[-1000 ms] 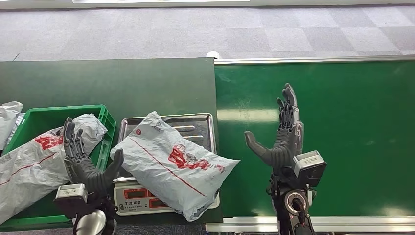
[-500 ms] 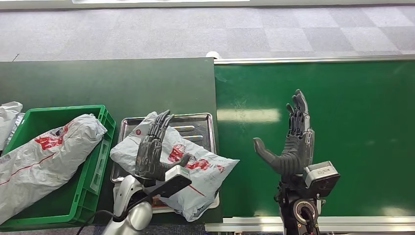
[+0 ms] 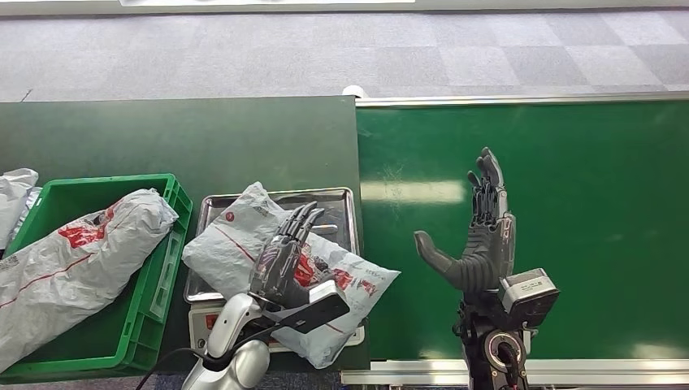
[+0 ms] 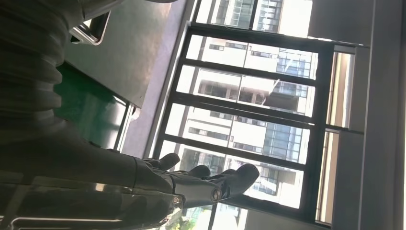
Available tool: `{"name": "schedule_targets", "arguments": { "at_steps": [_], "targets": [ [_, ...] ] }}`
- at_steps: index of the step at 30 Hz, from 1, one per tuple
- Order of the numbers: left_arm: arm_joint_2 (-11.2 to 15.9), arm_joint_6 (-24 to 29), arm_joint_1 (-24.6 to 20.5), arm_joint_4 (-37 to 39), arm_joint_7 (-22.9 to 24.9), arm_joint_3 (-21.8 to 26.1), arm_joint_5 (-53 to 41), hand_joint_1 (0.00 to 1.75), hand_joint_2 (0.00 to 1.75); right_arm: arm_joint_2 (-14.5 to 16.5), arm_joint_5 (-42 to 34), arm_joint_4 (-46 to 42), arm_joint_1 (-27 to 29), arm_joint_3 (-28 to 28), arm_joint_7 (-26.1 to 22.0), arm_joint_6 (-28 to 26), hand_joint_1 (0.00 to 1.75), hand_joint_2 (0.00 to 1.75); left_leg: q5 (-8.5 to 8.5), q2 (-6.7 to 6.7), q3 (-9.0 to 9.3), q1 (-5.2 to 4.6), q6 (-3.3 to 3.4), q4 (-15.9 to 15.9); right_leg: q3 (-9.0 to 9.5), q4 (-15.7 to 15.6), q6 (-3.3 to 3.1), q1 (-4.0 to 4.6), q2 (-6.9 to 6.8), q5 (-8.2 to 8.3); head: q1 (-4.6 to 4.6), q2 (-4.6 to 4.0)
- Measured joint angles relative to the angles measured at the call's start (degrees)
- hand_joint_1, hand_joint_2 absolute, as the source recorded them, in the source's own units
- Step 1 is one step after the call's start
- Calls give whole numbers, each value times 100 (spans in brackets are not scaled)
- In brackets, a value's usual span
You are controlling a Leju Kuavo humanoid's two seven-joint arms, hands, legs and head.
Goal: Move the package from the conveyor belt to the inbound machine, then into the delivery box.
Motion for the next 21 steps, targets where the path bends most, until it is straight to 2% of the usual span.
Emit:
{"name": "schedule_targets", "arguments": {
  "at_steps": [16, 21],
  "targets": [
    [4, -141, -5, 127, 154, 39, -67, 0, 175, 43, 6, 0, 6, -92, -2, 14, 0, 175, 0, 0, 6, 0, 0, 0, 5, 0, 0, 0, 0, 0, -1, 0],
    [3, -254, -51, 190, 336, 10, -237, 0, 175, 58, 6, 0, 7, -119, -3, 31, 0, 175, 0, 0, 10, 0, 0, 0, 9, 0, 0, 0, 0, 0, 0, 0]
  ]
}}
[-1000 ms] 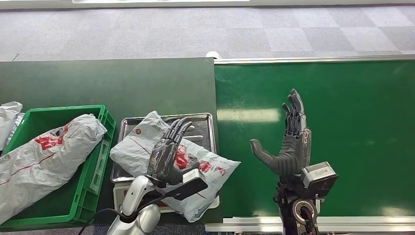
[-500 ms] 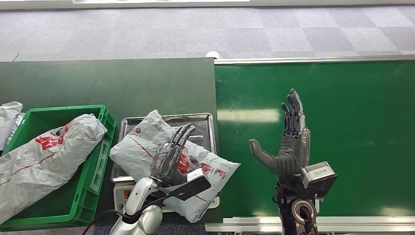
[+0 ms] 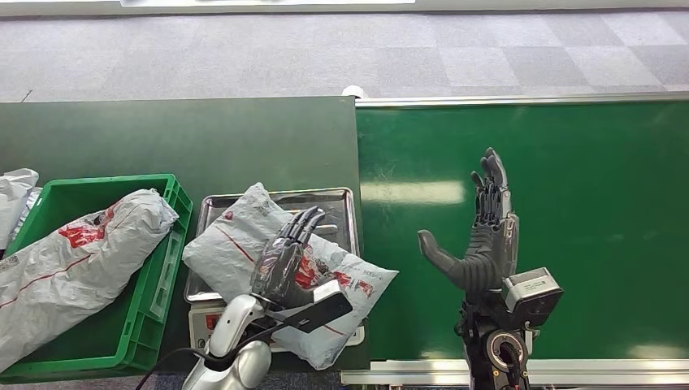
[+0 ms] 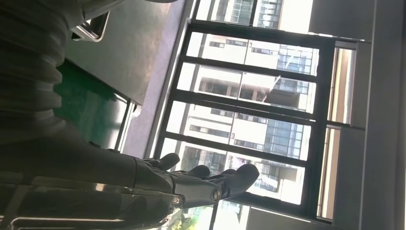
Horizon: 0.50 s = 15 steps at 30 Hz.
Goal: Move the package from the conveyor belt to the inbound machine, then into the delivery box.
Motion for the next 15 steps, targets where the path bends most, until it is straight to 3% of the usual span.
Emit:
{"name": "schedule_targets", "arguments": {
  "at_steps": [7, 8, 11, 12, 15],
  "targets": [
    [-10, -113, -110, 138, 182, -21, -98, 5, 175, 27, -48, -16, 31, -58, -43, 9, 0, 175, 0, 0, 19, 0, 0, 0, 21, -1, 0, 0, 0, 0, 0, 0],
    [-11, -128, -123, 157, 198, -21, -109, 32, 175, 32, -51, -22, 37, -68, -44, 10, 0, 175, 0, -1, 22, 0, 0, -1, 24, -1, 0, 0, 0, 0, 0, 0],
    [-13, -201, -152, 224, 259, -21, -140, 134, 175, 38, -52, -32, 45, -97, -44, 11, 0, 175, -1, -1, 34, 0, 0, -1, 37, -2, 0, 0, 0, 0, 0, 0],
    [-13, -224, -158, 252, 273, -21, -144, 144, 175, 40, -53, -33, 48, -103, -44, 11, 0, 175, -1, -1, 39, 0, 0, -1, 42, -2, 0, 0, 0, -1, 0, 0],
    [-14, -272, -181, 347, 283, -25, -148, 141, 175, 48, -55, -40, 66, -120, -46, 11, 0, 175, -1, -1, 50, 0, 0, -1, 53, -2, 0, 0, -1, -1, -1, 0]
  ]
}}
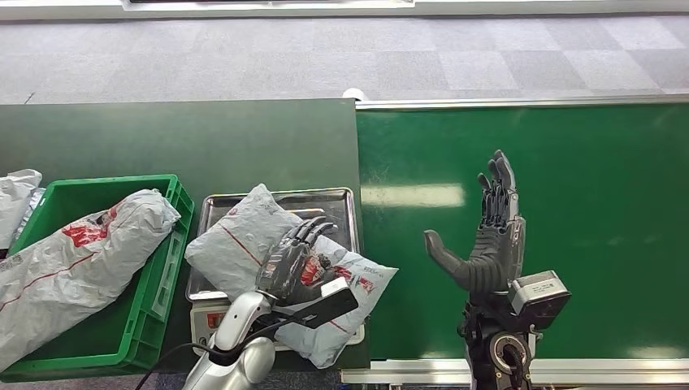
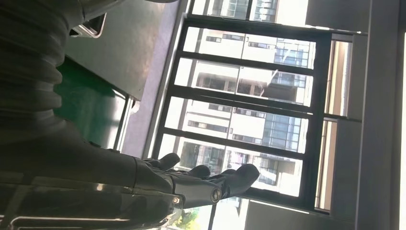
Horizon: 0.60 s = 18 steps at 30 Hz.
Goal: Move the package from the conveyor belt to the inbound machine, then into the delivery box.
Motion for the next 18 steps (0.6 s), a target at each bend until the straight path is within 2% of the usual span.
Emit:
{"name": "schedule_targets", "arguments": {
  "at_steps": [15, 18],
  "targets": [
    [-40, -64, -210, 390, -10, -11, 0, 138, 175, 15, -12, -61, 75, -67, -3, 0, 0, 175, 0, 0, 22, 0, 0, -1, 21, 0, 0, 0, 0, 0, 1, 0],
    [-46, -66, -242, 430, -10, -13, 0, 144, 175, 17, -13, -61, 76, -79, -3, 0, 0, 175, 0, 0, 22, 0, 0, -1, 21, 0, 0, 0, 0, 0, 1, 0]
  ]
}}
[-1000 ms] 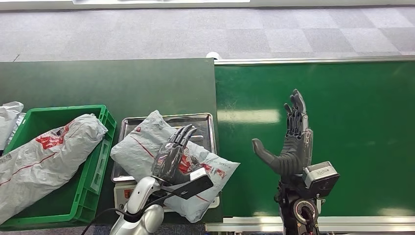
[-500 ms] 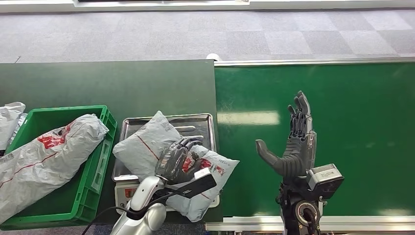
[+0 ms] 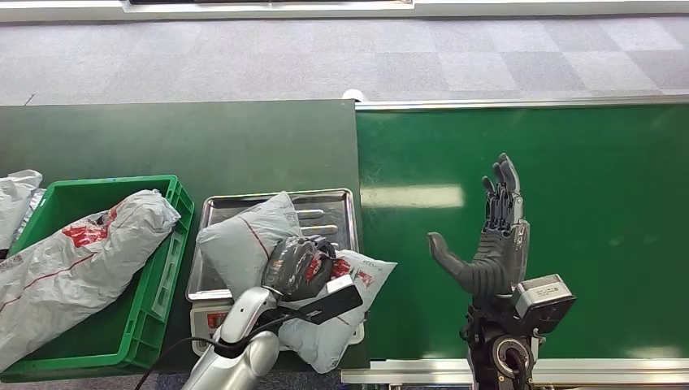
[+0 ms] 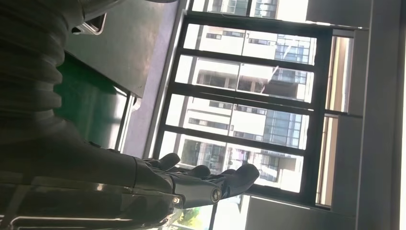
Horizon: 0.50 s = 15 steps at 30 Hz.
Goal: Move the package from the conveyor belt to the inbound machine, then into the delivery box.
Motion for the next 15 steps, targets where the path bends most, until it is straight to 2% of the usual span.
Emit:
{"name": "schedule_targets", "arguments": {
  "at_steps": [4, 9, 12, 15],
  "targets": [
    [-3, 77, -13, 20, -169, 4, 140, 167, 175, 9, 0, 0, 0, -14, 0, 0, 0, 175, 0, 0, -1, 0, 0, 0, 0, 0, 0, 0, 0, 0, -1, 0],
    [9, 691, 225, -400, -1108, 26, 1240, 170, 175, 19, -7, 0, 7, -28, -1, -20, 0, 175, 0, 2, -16, 0, 0, 0, -16, 1, 0, 0, 0, 0, 0, 0],
    [32, 852, 385, -797, -1347, 31, 1610, 173, 175, 19, -18, 0, 9, -34, -3, -37, 0, 175, 0, 0, -29, 0, 0, 0, -27, 2, 0, 0, -1, 0, -1, 0],
    [64, 1240, 581, -1261, -1756, 39, 2187, 175, 175, 19, -37, 1, 6, -33, -5, -43, 0, 175, 0, 1, -45, 0, 0, 0, -44, 2, 1, 0, 0, 0, -1, 0]
  ]
}}
